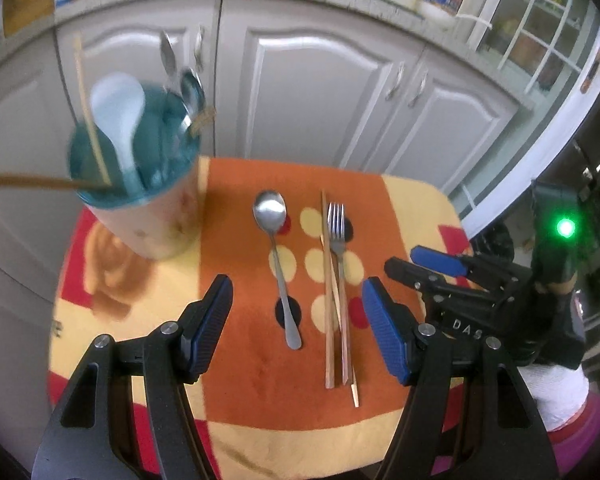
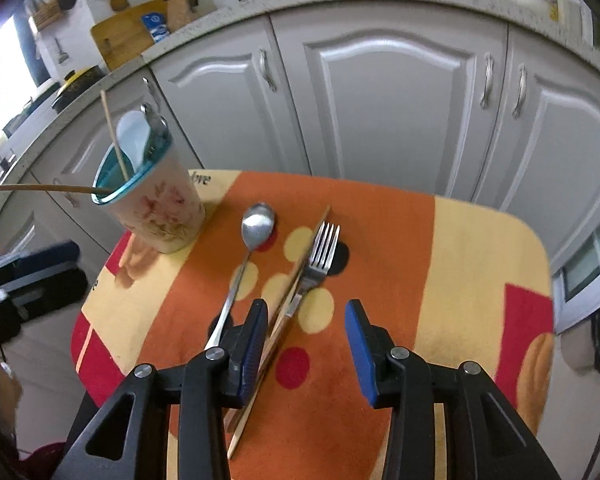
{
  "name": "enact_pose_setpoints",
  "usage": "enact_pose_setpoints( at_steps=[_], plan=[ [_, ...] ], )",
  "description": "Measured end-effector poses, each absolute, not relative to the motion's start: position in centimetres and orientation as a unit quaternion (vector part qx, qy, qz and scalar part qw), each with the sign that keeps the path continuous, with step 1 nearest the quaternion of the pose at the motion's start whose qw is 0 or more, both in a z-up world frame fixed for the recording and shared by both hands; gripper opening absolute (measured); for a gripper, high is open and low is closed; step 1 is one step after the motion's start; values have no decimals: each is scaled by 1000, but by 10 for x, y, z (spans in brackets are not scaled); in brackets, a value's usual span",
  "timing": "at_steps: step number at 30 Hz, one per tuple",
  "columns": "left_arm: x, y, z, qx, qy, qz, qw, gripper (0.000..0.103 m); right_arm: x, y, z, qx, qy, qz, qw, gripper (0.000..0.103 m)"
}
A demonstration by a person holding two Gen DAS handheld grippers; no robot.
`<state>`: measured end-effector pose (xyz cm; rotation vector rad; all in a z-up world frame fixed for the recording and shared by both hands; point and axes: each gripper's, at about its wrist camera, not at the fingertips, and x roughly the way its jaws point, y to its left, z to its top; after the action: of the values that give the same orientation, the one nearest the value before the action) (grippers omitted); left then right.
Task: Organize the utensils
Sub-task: 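Grasp the steel spoon with the left tool while the right tool grasps the steel fork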
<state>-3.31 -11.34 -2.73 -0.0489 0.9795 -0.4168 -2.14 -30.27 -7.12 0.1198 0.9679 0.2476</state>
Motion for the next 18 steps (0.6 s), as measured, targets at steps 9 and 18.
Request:
enact_pose_setpoints(
  at_steps=[9, 18],
  plan=[
    [4, -128, -84, -39, 506, -179, 843, 67, 24, -316, -97, 104, 464, 163, 865, 36],
    [29, -139, -121, -27, 529, -150, 835, 59, 63, -318, -109, 93, 469, 168, 862, 36]
  ],
)
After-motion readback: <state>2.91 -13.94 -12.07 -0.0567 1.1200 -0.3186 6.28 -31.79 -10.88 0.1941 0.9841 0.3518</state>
